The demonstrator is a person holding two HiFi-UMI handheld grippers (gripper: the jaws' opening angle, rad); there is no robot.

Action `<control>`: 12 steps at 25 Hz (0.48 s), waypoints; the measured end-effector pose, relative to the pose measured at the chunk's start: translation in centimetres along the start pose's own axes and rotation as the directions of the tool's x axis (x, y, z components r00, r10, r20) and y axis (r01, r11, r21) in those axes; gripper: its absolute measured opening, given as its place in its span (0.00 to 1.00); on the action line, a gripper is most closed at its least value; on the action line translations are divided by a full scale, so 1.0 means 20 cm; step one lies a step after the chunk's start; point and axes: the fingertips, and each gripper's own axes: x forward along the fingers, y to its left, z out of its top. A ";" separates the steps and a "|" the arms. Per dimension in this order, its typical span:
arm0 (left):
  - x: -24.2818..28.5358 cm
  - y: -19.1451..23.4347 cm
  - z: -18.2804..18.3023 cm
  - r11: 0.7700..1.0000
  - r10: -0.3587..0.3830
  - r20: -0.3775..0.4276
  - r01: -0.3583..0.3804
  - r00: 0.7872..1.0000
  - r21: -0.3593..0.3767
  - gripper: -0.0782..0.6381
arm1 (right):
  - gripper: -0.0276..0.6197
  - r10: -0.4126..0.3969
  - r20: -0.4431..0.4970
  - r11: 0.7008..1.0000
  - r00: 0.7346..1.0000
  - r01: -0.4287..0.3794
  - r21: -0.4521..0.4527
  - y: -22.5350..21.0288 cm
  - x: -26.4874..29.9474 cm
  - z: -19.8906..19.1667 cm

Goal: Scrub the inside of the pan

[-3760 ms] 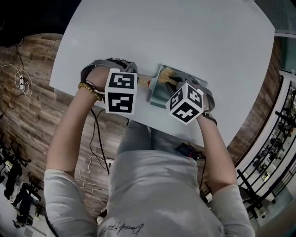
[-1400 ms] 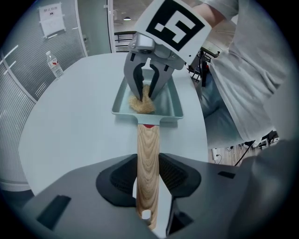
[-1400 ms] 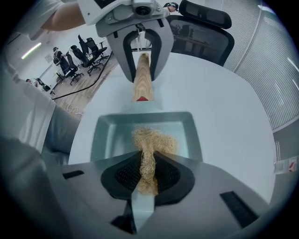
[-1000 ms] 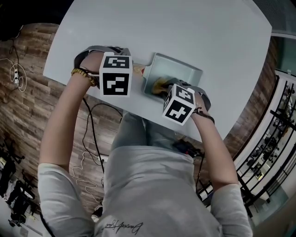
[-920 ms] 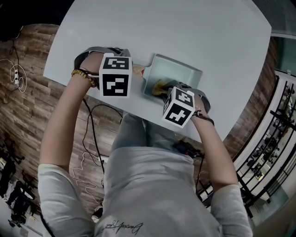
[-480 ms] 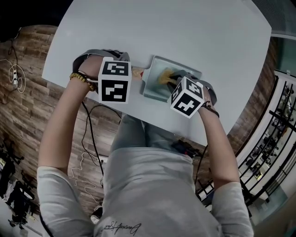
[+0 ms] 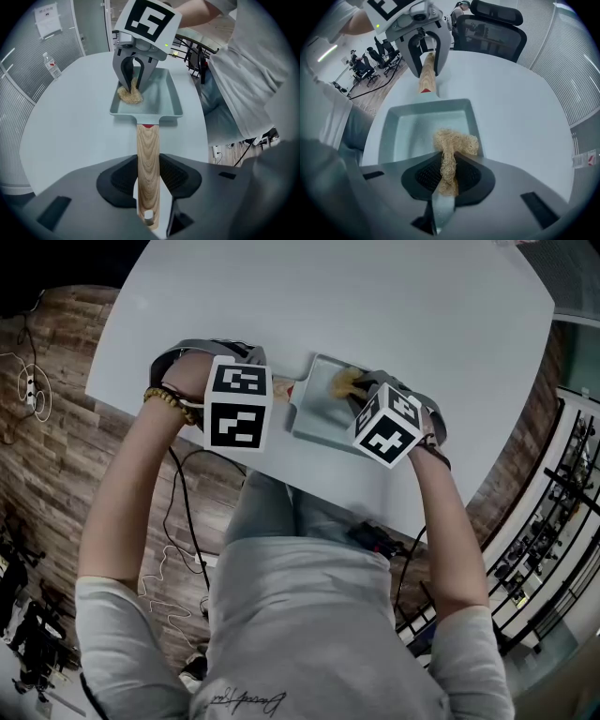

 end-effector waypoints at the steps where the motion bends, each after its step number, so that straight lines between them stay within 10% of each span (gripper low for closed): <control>1: 0.00 0.00 0.00 1.000 0.000 -0.003 0.000 1.000 -0.003 0.32 | 0.15 0.001 -0.007 1.000 1.000 -0.001 -0.007 0.02 0.00 0.00; 12: 0.00 0.01 -0.01 1.000 0.006 -0.026 -0.006 1.000 -0.020 0.32 | 0.15 0.107 -0.029 0.994 0.994 -0.107 -0.014 0.29 -0.01 -0.04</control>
